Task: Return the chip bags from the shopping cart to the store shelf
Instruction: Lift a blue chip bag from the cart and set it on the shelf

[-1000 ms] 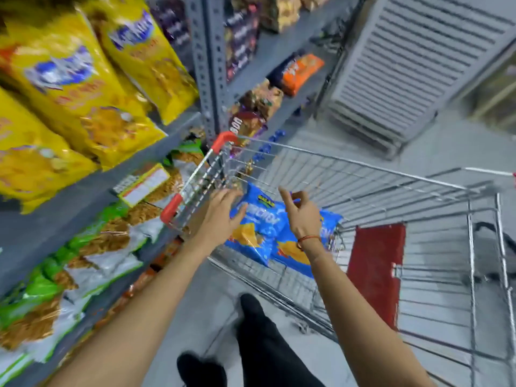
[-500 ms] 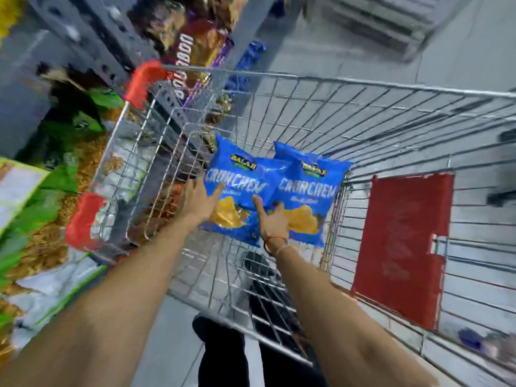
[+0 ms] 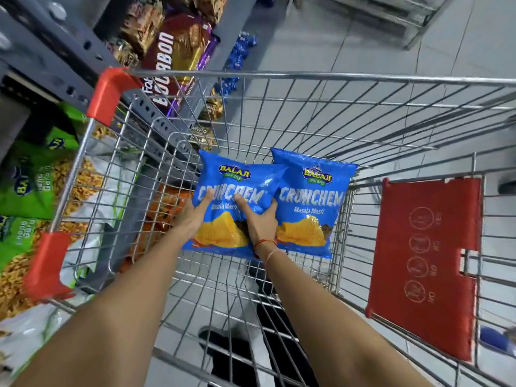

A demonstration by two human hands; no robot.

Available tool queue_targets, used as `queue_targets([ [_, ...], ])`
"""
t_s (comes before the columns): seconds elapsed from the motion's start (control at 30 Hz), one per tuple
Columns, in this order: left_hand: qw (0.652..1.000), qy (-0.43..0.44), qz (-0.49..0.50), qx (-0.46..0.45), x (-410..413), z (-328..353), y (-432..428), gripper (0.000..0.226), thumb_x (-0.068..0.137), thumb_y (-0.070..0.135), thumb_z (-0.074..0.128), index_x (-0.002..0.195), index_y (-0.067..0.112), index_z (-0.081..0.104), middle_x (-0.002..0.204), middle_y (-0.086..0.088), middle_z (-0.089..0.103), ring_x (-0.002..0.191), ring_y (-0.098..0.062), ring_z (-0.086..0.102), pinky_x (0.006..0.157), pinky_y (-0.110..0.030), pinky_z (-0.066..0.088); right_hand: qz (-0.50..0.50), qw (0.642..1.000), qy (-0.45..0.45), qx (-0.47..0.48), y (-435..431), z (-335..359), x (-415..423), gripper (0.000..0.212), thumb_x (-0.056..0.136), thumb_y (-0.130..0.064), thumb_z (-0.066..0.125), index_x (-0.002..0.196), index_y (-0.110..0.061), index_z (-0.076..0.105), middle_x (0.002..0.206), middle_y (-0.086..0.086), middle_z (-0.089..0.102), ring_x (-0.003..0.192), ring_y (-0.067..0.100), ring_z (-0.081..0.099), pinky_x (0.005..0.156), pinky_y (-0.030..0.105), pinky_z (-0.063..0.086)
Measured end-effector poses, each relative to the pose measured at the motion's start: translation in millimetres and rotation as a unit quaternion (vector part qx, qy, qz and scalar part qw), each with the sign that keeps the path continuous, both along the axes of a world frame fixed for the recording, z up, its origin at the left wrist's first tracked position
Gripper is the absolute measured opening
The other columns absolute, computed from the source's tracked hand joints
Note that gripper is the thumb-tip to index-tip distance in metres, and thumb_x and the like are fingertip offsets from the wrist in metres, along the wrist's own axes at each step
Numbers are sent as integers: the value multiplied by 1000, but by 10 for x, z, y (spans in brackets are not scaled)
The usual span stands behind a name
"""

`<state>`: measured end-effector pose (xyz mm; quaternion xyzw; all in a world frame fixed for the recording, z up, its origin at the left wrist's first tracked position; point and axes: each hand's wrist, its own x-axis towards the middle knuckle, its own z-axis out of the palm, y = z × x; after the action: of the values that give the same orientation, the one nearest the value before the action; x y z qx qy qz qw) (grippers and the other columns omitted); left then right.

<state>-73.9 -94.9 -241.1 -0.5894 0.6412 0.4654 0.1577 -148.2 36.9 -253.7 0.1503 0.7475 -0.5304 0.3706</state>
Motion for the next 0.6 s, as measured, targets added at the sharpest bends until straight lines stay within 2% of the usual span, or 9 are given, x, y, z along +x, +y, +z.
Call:
queue_targets([
  [0.03, 1000, 2, 6, 3, 12, 44, 43, 96, 74, 78, 33, 144, 13, 21, 153, -16, 26, 139, -36, 25, 112, -49, 19, -3, 1000, 3, 2, 6, 29, 1, 91, 58, -59, 80, 135, -27, 42, 124, -4, 65, 117, 22, 60, 103, 39, 46],
  [0.1, 1000, 4, 13, -1, 41, 143, 116, 99, 72, 80, 31, 145, 15, 19, 153, -15, 27, 138, -36, 27, 111, -49, 22, -6, 1000, 10, -3, 25, 104, 23, 86, 58, -58, 82, 131, -29, 45, 115, -9, 66, 115, 21, 61, 99, 35, 47],
  [0.2, 999, 36, 29, -19, 46, 373, 203, 97, 70, 80, 33, 140, 13, 30, 147, -16, 37, 131, -36, 37, 104, -48, 30, -9, 999, 30, -11, 47, 298, 28, 91, 58, -58, 82, 134, -28, 43, 110, -12, 61, 118, 22, 59, 97, 33, 45],
  [0.27, 996, 64, 44, -52, 33, 570, 236, 90, 68, 81, 34, 125, 13, 46, 133, -16, 52, 114, -33, 50, 91, -43, 36, -12, 999, 48, -12, 43, 474, -6, 104, 58, -59, 81, 144, -25, 35, 125, -4, 58, 128, 26, 50, 104, 39, 39],
  [0.33, 989, 91, 55, -99, 23, 818, 276, 85, 64, 83, 32, 109, 13, 53, 120, -15, 60, 93, -25, 51, 77, -35, 34, -4, 997, 76, -17, 30, 693, -58, 106, 57, -61, 80, 144, -23, 35, 136, 0, 56, 130, 27, 48, 106, 43, 38],
  [0.4, 982, 105, 66, -145, 16, 1090, 306, 86, 63, 85, 29, 102, 12, 53, 110, -15, 62, 83, -24, 50, 68, -33, 31, 8, 993, 115, -33, 20, 932, -107, 93, 56, -61, 81, 134, -25, 45, 121, -5, 64, 113, 23, 59, 98, 42, 46],
  [0.47, 976, 118, 76, -169, 17, 1380, 325, 101, 62, 89, 27, 117, 8, 50, 113, -16, 60, 95, -30, 54, 75, -39, 37, 5, 986, 155, -60, 6, 1197, -133, 80, 58, -57, 83, 124, -27, 50, 104, -17, 65, 97, 12, 62, 88, 35, 50],
  [0.53, 968, 152, 79, -185, 13, 1699, 322, 99, 67, 84, 31, 132, 9, 40, 132, -19, 52, 118, -36, 48, 95, -48, 36, -7, 978, 185, -92, -21, 1503, -149, 78, 59, -53, 83, 124, -26, 49, 94, -32, 56, 88, 1, 59, 82, 23, 47],
  [0.6, 954, 203, 86, -202, 29, 2046, 296, 91, 68, 80, 33, 128, 12, 45, 127, -19, 55, 116, -37, 50, 94, -47, 38, -8, 970, 209, -126, -59, 1860, -155, 78, 60, -52, 83, 125, -24, 49, 92, -37, 51, 86, -3, 57, 80, 19, 45],
])
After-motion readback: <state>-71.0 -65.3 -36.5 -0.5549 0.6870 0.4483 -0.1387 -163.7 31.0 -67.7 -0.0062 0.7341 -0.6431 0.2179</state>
